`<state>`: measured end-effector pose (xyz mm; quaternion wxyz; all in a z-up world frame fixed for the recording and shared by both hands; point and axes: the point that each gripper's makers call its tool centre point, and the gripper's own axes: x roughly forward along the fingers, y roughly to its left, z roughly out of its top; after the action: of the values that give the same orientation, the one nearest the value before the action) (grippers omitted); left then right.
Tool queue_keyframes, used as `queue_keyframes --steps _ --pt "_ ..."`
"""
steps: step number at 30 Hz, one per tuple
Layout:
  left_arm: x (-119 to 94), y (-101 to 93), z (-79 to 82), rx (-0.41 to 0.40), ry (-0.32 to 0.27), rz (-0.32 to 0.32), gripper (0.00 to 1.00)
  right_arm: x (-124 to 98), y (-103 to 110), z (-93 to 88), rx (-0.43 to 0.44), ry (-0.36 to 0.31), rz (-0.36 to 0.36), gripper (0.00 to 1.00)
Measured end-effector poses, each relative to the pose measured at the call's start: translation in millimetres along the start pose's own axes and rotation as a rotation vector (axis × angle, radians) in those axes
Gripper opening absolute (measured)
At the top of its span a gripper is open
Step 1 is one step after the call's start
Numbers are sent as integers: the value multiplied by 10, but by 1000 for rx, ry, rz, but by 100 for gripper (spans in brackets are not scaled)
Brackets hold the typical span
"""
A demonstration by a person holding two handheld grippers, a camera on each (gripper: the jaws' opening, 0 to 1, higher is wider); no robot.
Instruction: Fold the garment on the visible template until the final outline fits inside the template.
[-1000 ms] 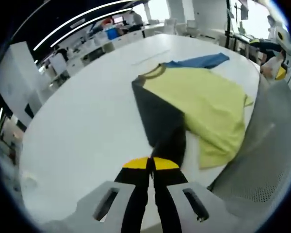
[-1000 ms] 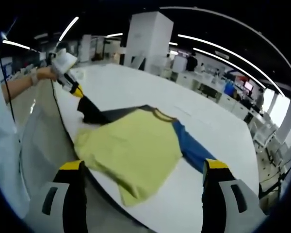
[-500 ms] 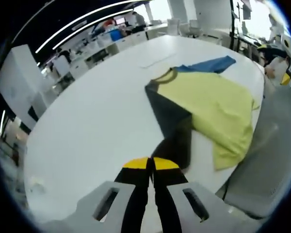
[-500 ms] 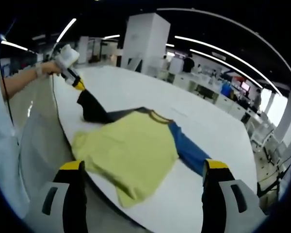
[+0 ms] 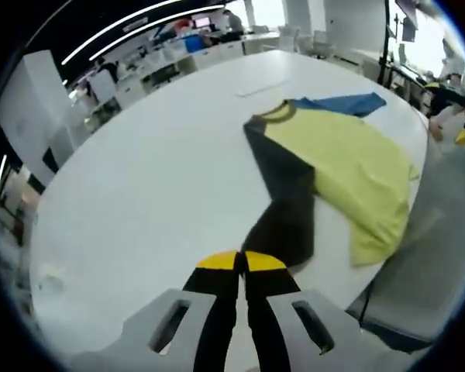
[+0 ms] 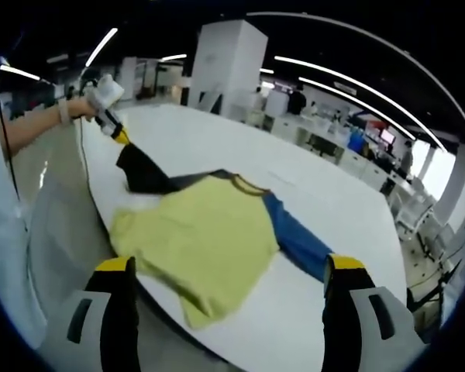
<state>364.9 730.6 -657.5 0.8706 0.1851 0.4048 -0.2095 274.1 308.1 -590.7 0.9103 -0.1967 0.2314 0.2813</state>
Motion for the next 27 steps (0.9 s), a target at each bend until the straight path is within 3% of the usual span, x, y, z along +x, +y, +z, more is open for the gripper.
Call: queue_keyframes --steps 22,27 --pt "111 329 -351 -114 15 42 0 -66 -111 95 16 -19 -64 100" --pt "146 487 -393 -133 8 72 0 -73 -101 62 14 0 -67 100"
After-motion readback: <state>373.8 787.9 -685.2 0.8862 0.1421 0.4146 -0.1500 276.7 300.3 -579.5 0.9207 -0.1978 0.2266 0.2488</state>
